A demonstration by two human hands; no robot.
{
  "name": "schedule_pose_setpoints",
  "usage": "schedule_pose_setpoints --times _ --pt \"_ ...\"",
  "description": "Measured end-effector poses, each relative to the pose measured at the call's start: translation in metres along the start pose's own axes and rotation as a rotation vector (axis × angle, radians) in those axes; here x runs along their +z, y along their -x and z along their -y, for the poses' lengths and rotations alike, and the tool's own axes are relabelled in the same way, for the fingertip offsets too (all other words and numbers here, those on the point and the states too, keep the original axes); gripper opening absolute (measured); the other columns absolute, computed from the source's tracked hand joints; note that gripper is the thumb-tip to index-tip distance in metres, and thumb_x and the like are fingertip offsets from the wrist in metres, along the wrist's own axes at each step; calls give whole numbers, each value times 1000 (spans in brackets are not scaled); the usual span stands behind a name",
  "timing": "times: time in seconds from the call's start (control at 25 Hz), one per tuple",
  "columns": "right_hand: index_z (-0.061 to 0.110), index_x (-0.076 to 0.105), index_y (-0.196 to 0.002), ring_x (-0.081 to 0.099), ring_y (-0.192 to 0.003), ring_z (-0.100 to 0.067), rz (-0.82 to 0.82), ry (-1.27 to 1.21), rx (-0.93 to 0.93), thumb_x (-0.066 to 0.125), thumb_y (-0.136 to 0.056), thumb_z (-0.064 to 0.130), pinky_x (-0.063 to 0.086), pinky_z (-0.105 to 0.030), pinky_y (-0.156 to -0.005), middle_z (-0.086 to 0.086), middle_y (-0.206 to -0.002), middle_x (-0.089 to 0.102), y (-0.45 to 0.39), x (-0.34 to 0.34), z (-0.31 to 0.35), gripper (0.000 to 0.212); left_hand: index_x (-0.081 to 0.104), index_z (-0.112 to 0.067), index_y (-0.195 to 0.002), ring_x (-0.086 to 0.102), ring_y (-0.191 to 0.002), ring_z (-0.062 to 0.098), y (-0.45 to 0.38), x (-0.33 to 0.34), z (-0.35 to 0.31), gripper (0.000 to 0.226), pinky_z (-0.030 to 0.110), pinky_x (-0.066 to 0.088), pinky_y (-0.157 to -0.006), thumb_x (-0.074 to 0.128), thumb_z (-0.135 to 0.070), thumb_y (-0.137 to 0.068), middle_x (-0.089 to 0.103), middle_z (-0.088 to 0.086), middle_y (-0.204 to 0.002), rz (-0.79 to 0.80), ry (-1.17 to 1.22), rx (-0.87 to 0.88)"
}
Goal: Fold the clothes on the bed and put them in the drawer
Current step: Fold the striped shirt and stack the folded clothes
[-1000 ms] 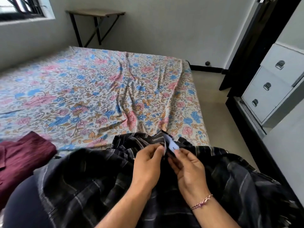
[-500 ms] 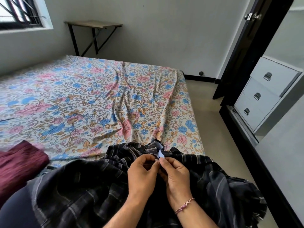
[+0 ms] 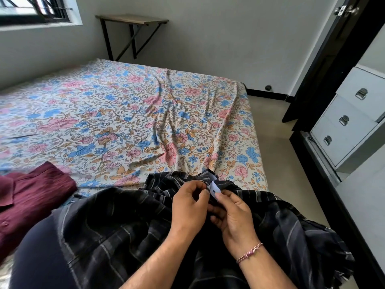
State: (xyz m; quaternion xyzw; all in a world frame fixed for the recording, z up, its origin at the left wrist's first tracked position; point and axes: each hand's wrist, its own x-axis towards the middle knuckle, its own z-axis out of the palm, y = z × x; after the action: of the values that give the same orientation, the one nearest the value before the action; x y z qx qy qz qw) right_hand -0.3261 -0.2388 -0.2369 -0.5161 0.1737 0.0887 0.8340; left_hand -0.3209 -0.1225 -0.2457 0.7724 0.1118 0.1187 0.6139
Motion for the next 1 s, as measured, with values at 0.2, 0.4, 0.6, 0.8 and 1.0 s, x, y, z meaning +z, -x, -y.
schedule_pose_setpoints --times 0.2,0.4,0.6,0.8,1.0 --pt "7 73 -90 74 -77 -23 3 3 -59 71 -92 9 59 -27 -64 -15 -90 76 0 -5 2 3 74 -26 -83 71 -72 5 -1 -2 -2 10 25 58 -71 80 -27 -91 75 -9 -77 13 -9 12" --pt "-2 76 -96 73 -98 -32 -36 39 -317 76 -86 3 60 -40 -91 -21 -101 77 -4 -5 -7 12 74 -22 -70 68 -62 4 -1 -10 -8 20 18 54 -59 84 -28 -85 72 -10 -66 -69 -37 -14" --pt "4 80 -95 74 -99 -38 -46 167 -445 79 -84 7 57 -50 -97 -17 -96 78 -5 -5 -15 12 74 -21 -73 67 -65 5 3 -7 -9 17 19 54 -62 80 -25 -89 73 -7 -70 -9 19 29" --pt "7 80 -92 72 -102 -45 -29 179 -462 80 -83 9 54 -56 -99 -19 -97 78 -13 -10 -17 9 72 -22 -79 68 -72 8 2 -5 -3 16 28 57 -69 76 -27 -94 72 -7 -74 51 55 41" --pt "8 80 -90 75 -92 -27 2 255 -528 78 -85 3 59 -35 -88 -12 -93 79 -12 -11 -15 8 71 -22 -82 64 -70 6 3 -6 -2 14 27 55 -68 75 -24 -95 72 -5 -77 62 119 4"
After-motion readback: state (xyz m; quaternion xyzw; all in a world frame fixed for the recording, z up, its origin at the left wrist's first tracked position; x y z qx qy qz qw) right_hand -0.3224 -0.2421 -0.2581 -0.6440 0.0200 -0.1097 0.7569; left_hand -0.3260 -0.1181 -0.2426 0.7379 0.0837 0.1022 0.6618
